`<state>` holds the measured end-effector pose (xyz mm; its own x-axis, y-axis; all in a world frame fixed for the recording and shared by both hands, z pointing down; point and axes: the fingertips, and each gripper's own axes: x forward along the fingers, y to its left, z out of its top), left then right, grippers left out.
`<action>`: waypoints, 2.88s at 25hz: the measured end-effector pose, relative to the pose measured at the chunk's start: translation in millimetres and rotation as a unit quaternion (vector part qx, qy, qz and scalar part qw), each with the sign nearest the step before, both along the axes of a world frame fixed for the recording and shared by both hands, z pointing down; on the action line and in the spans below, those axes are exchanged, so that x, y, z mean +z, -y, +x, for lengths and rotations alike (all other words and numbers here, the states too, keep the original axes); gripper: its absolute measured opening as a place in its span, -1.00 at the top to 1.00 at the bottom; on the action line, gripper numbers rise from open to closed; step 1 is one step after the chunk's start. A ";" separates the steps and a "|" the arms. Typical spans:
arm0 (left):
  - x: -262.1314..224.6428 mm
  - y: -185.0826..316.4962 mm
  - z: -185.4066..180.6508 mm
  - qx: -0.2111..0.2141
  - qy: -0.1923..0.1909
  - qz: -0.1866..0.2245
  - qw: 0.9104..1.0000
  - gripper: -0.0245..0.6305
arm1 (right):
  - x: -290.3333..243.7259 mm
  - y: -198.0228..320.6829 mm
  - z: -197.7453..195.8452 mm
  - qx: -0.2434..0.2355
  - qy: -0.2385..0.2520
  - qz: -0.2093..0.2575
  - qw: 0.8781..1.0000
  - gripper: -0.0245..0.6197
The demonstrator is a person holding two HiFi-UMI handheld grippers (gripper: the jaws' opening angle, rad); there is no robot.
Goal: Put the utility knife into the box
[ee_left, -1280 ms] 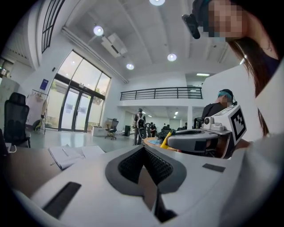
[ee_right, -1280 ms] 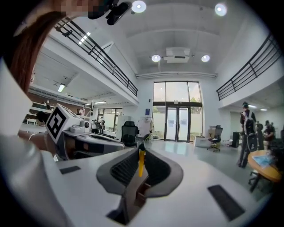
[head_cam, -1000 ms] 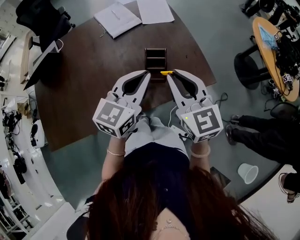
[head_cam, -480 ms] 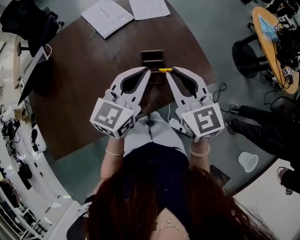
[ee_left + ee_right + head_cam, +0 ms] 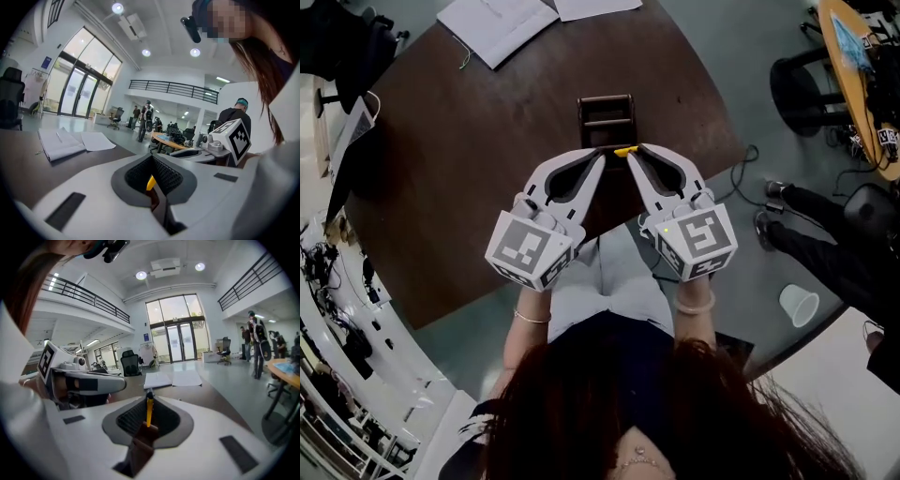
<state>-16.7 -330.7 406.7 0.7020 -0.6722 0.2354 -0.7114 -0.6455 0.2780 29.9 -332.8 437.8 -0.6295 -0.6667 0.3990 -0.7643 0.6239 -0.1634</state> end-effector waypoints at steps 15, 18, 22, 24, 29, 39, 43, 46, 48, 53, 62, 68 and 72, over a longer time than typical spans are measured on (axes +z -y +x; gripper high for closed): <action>75.8 -2.0 0.4 -0.005 -0.006 -0.059 0.998 0.93 | 84.6 -9.4 -10.2 -0.012 -0.021 -0.066 0.998 0.76; 85.3 -3.0 -3.7 -0.007 -0.007 -0.066 0.998 0.93 | 92.0 -11.1 -15.1 -0.014 -0.017 -0.070 0.997 0.76; 89.6 -3.3 -7.0 -0.007 -0.009 -0.071 0.997 0.93 | 98.6 -11.8 -18.3 -0.011 -0.012 -0.071 0.997 0.76; 89.4 -5.3 -7.4 -0.007 -0.009 -0.071 0.997 0.93 | 100.7 -13.8 -17.8 -0.012 -0.014 -0.070 0.997 0.76; 90.6 -7.8 -13.7 -0.009 -0.009 -0.074 0.997 0.93 | 93.9 -14.3 -18.6 -0.004 -0.005 -0.066 0.998 0.76; 73.6 -12.0 -12.1 -0.003 -0.017 -0.054 0.998 0.93 | 48.7 -8.9 -10.5 0.016 -0.003 -0.011 1.000 0.76; 47.2 -10.4 -10.7 -0.002 -0.019 -0.030 0.999 0.93 | 16.9 -6.6 -7.8 0.021 0.001 0.016 1.000 0.76; 27.1 -9.7 -9.7 -0.002 -0.019 -0.013 1.000 0.93 | -6.7 -7.7 -8.4 0.020 0.011 0.029 0.999 0.76; 11.6 -10.4 -9.6 -0.002 -0.021 -0.001 1.000 0.93 | -22.2 -9.3 -10.1 0.018 0.015 0.039 0.999 0.77; -31.7 -12.4 -7.9 0.001 -0.013 0.046 0.999 0.93 | -58.6 -16.2 -8.8 0.015 0.021 0.067 0.997 0.80; -97.9 -18.3 -13.4 -0.003 -0.011 0.127 0.992 0.92 | -121.8 -28.5 -0.8 0.015 0.035 0.140 0.989 0.87; -120.9 -25.8 -5.4 0.007 -0.010 0.159 0.987 0.93 | -151.0 -35.3 3.2 0.011 0.046 0.175 0.983 0.88; -121.0 -28.9 -7.0 0.008 -0.003 0.159 0.987 0.93 | -153.8 -39.8 -0.2 0.010 0.044 0.178 0.983 0.88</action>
